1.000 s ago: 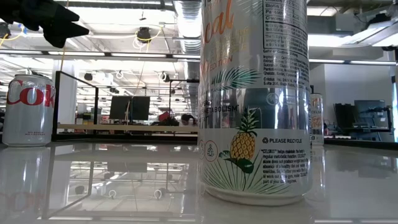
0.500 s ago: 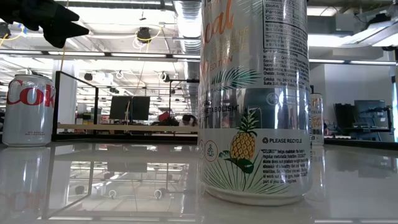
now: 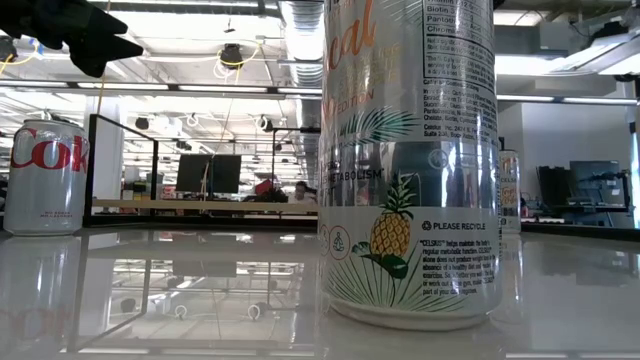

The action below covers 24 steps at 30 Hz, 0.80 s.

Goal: Place canned beverage on shelf
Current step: Put the right white soda can on the shelf

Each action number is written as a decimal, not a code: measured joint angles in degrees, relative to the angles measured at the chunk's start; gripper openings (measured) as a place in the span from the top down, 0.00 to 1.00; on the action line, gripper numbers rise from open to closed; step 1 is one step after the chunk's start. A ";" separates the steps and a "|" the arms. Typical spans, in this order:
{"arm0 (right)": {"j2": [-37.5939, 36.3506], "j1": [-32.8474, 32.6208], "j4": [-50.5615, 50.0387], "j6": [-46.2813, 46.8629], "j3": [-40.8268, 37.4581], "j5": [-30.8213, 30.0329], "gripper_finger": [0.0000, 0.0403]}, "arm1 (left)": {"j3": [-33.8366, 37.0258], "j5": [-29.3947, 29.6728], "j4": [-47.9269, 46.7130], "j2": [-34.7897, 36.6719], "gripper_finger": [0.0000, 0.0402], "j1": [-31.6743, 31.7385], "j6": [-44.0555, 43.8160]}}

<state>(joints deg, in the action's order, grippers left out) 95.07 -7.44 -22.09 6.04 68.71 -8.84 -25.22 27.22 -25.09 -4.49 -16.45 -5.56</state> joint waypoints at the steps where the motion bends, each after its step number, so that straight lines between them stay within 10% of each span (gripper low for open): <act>1: 0.02 -0.02 -0.17 0.04 0.00 0.00 0.04 | 0.01 0.01 0.00 0.00 0.45 0.00 0.00; 24: 3.99 -0.39 -0.72 1.07 -0.11 -0.02 0.11 | 0.01 0.05 -0.05 -0.02 0.45 0.02 0.17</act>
<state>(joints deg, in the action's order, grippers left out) 99.06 -7.84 -22.81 7.11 68.60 -8.86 -25.21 27.27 -25.14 -4.51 -16.43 -5.39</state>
